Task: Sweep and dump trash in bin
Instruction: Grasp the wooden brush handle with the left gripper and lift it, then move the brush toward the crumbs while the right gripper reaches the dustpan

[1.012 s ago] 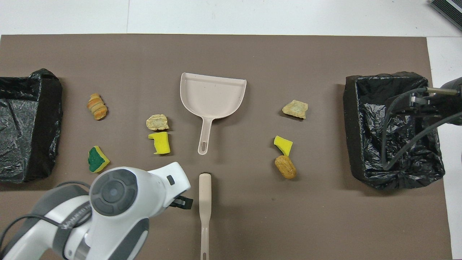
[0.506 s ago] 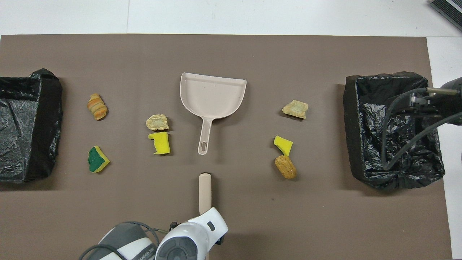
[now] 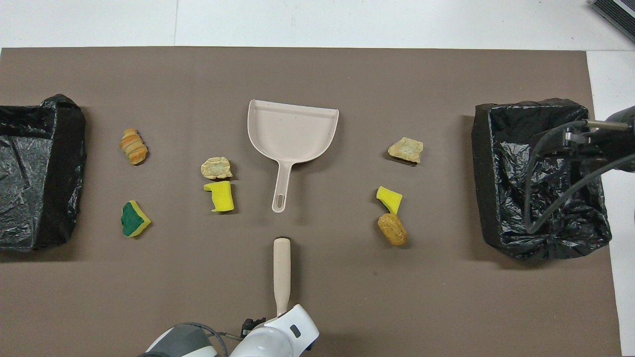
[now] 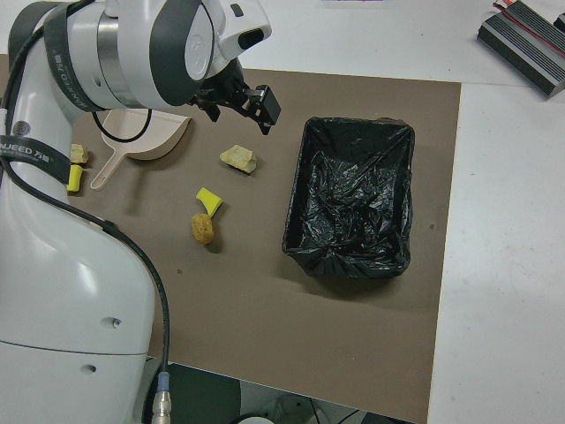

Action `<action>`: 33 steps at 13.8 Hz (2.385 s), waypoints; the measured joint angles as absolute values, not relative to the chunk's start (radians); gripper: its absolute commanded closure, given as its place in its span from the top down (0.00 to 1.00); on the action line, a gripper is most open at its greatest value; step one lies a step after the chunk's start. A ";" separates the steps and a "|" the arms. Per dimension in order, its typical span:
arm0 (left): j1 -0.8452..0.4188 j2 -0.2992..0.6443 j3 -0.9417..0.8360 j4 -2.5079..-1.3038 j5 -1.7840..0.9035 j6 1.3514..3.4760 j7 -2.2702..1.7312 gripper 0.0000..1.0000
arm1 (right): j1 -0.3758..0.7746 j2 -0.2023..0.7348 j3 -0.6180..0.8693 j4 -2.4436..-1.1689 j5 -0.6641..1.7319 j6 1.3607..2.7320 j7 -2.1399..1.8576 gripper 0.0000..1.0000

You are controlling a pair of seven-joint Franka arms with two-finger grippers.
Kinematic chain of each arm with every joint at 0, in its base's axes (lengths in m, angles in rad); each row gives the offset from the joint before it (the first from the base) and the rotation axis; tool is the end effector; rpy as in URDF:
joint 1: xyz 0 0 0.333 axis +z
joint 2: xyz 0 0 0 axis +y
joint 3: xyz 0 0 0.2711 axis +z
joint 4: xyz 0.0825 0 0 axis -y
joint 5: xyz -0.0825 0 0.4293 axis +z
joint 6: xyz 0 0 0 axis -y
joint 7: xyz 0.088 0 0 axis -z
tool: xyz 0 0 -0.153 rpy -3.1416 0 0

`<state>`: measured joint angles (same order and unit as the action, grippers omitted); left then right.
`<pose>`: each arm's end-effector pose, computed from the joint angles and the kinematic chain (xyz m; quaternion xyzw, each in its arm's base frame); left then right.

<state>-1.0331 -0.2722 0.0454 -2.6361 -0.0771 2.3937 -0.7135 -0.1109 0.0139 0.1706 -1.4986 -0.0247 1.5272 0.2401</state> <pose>0.2485 -0.3861 0.2180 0.9933 -0.1097 -0.0150 0.0325 0.5994 0.0314 0.5588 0.9958 -0.0907 0.0090 0.0099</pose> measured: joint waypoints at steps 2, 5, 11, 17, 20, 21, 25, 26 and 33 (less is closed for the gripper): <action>-1.033 -0.272 0.048 -2.637 -0.077 2.394 -0.718 0.37 | -0.111 0.014 0.171 -1.499 -0.025 1.527 0.240 1.00; -1.033 -0.272 0.055 -2.637 -0.077 2.395 -0.720 0.00 | -0.111 0.014 0.171 -1.499 -0.025 1.527 0.240 1.00; -0.979 -0.287 0.072 -2.586 -0.077 2.277 -0.715 0.00 | -0.111 0.014 0.171 -1.499 -0.025 1.527 0.240 1.00; -0.805 -0.357 0.080 -2.386 -0.069 1.942 -0.555 0.00 | -0.111 0.014 0.171 -1.499 -0.025 1.527 0.240 1.00; -0.687 -0.370 0.081 -2.332 -0.037 1.883 -0.441 0.00 | -0.111 0.014 0.171 -1.499 -0.025 1.527 0.240 1.00; -0.643 -0.366 0.082 -2.326 -0.021 1.883 -0.404 0.00 | -0.111 0.014 0.171 -1.499 -0.025 1.527 0.240 1.00; -0.438 -0.330 0.087 -2.317 0.056 1.906 -0.245 0.00 | -0.111 0.014 0.171 -1.499 -0.025 1.527 0.240 1.00; -0.375 -0.317 0.087 -2.315 0.071 1.930 -0.192 0.00 | -0.110 0.014 0.173 -1.499 -0.024 1.526 0.240 1.00; -0.106 -0.065 0.090 -2.142 0.176 2.067 0.147 0.00 | -0.104 0.014 0.176 -1.500 -0.024 1.533 0.240 1.00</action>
<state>-0.1055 -0.0651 0.0900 -2.1423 0.1758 2.0666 0.1471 -0.1037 0.0137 0.1765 -1.4995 -0.0242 1.5327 0.2401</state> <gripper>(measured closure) 0.736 0.000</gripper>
